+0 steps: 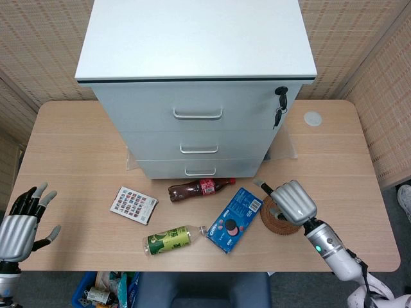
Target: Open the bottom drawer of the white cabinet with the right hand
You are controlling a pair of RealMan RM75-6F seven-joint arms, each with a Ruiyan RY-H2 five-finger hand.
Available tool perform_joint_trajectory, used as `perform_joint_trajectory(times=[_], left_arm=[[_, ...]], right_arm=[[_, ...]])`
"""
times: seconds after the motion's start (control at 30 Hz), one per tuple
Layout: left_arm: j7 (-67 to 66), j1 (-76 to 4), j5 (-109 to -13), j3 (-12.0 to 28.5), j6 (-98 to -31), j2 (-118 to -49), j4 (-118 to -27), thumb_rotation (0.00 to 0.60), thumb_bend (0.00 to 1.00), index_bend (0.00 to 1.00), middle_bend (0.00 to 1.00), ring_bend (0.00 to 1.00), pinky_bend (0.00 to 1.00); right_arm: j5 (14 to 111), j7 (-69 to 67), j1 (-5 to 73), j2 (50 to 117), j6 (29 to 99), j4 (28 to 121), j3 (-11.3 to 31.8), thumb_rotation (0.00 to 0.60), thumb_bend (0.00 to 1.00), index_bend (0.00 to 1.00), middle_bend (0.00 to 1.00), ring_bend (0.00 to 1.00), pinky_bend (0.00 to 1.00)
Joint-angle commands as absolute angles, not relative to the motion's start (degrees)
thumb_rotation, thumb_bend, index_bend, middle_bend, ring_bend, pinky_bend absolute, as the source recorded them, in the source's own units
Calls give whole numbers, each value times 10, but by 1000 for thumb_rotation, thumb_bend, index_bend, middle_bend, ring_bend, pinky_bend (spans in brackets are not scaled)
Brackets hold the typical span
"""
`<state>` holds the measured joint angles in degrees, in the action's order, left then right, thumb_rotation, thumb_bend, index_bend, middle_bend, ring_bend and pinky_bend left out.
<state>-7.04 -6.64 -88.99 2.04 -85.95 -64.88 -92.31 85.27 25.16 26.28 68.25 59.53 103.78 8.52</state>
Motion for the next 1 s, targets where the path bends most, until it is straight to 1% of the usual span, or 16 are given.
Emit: perform_joint_trajectory(times=[0.03, 0.1, 0.27, 0.57, 1.0], left_arm=[[-70, -66, -890, 20, -860, -648, -924, 600, 253, 142, 46, 45, 110], [-70, -66, -890, 20, -860, -647, -924, 600, 253, 143, 46, 45, 110], [-69, -67, -892, 18, -858, -646, -925, 600, 253, 146, 46, 45, 110], [-67, -69, -897, 17, -858, -646, -924, 600, 253, 146, 46, 45, 110], [-59, -70, -896, 17, -858, -645, -917, 600, 253, 145, 46, 45, 110]], right_arm=[[831, 273, 290, 707, 572, 1032, 98, 600, 316, 190, 833, 887, 919], [820, 284, 303, 718, 563, 1028, 103, 600, 362, 190, 834, 887, 919], [785, 318, 336, 748, 542, 1013, 114, 600, 426, 190, 834, 887, 919], [715, 374, 386, 798, 523, 980, 123, 600, 448, 190, 834, 887, 919], [682, 401, 435, 849, 525, 937, 120, 600, 448, 165, 833, 887, 919]])
